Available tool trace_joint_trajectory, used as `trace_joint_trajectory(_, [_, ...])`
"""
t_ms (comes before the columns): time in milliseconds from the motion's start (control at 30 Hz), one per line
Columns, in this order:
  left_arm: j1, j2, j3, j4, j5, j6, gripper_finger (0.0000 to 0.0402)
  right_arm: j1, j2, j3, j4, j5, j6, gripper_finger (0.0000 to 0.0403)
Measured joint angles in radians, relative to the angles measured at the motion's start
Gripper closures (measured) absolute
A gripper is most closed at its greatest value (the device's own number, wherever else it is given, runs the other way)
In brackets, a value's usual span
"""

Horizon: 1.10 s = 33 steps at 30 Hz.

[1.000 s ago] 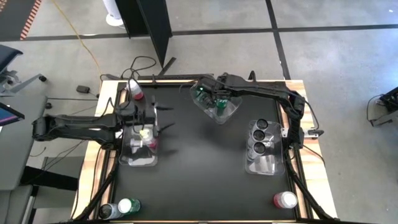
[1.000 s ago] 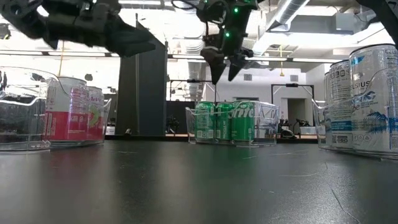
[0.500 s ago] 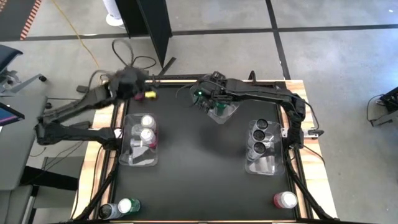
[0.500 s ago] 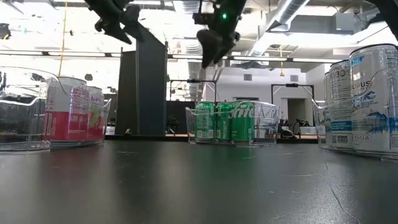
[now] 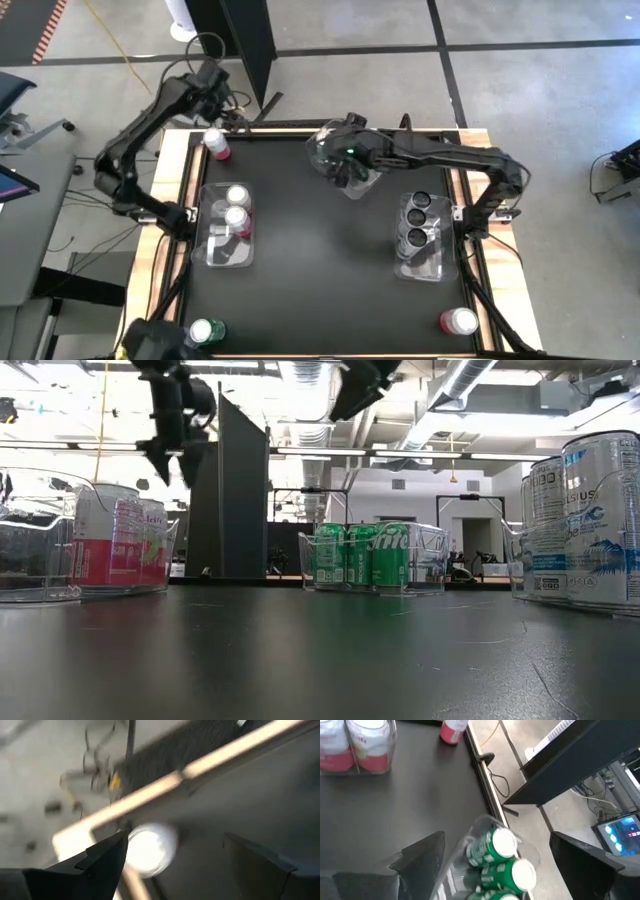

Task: Sort soda cans
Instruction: Put the top pink white soda can into the left transparent bin

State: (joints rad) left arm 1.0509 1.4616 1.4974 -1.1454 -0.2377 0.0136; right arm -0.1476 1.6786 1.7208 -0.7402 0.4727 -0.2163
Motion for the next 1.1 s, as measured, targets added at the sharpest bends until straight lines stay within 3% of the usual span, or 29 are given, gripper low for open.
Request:
trace_joint_trajectory(167, [0.084, 0.031, 0.011, -0.034, 0.115, 0.031, 0.0078, -0.014, -0.139, -0.187, 0.131, -0.009, -0.036, 0.0025])
trace_joint_trajectory(400, [0.089, 0.031, 0.011, -0.071, 0.19, -0.046, 0.0048, -0.046, -0.292, -0.376, 0.27, -0.094, -0.052, 0.0025])
trace_joint_trajectory(533, [0.09, 0.056, 0.012, -0.101, 0.179, -0.134, 0.0036, -0.045, -0.348, -0.459, 0.324, -0.109, -0.06, 0.0025])
trace_joint_trajectory(767, [0.074, 0.13, 0.012, -0.076, 0.026, -0.294, 0.0032, -0.029, -0.423, -0.592, 0.391, -0.116, -0.094, 0.0025])
trace_joint_trajectory(1100, [0.074, 0.219, 0.092, -0.191, 0.006, -0.344, 0.0032, -0.064, -0.54, -0.728, 0.443, -0.222, -0.092, 0.0035])
